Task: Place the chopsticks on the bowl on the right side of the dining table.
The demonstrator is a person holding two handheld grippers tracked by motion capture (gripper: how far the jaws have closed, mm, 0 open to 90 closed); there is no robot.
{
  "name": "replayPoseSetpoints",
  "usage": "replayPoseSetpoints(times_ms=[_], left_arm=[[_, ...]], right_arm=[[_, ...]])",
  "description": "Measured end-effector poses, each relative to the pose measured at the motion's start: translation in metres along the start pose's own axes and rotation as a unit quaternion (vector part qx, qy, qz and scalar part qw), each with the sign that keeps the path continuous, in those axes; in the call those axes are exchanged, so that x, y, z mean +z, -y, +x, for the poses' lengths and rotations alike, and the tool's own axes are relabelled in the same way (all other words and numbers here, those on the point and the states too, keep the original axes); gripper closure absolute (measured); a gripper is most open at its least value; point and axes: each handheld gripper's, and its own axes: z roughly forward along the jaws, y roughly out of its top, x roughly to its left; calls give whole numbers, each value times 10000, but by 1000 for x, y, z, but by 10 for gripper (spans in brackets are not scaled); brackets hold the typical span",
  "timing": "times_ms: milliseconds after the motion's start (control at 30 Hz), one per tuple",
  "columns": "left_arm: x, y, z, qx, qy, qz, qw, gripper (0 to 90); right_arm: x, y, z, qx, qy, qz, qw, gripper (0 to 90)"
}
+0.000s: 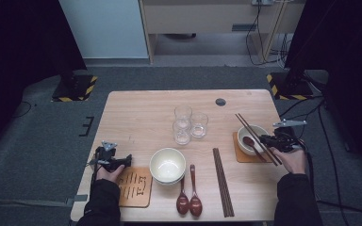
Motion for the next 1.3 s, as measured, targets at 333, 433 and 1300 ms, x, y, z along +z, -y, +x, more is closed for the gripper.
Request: replayPoseSetpoints(times_ms=[333,433,1300], left_arm=[[0,0,0,0,0,0,10000,29],[0,0,0,0,0,0,10000,30],[0,0,0,-2,-2,1,10000,29]], right_arm=[[-2,1,-1,21,-9,-10,10000,848],[-2,1,-1,9,-14,9,10000,850],[-7,-4,7,-158,-63,-270,9995,697]])
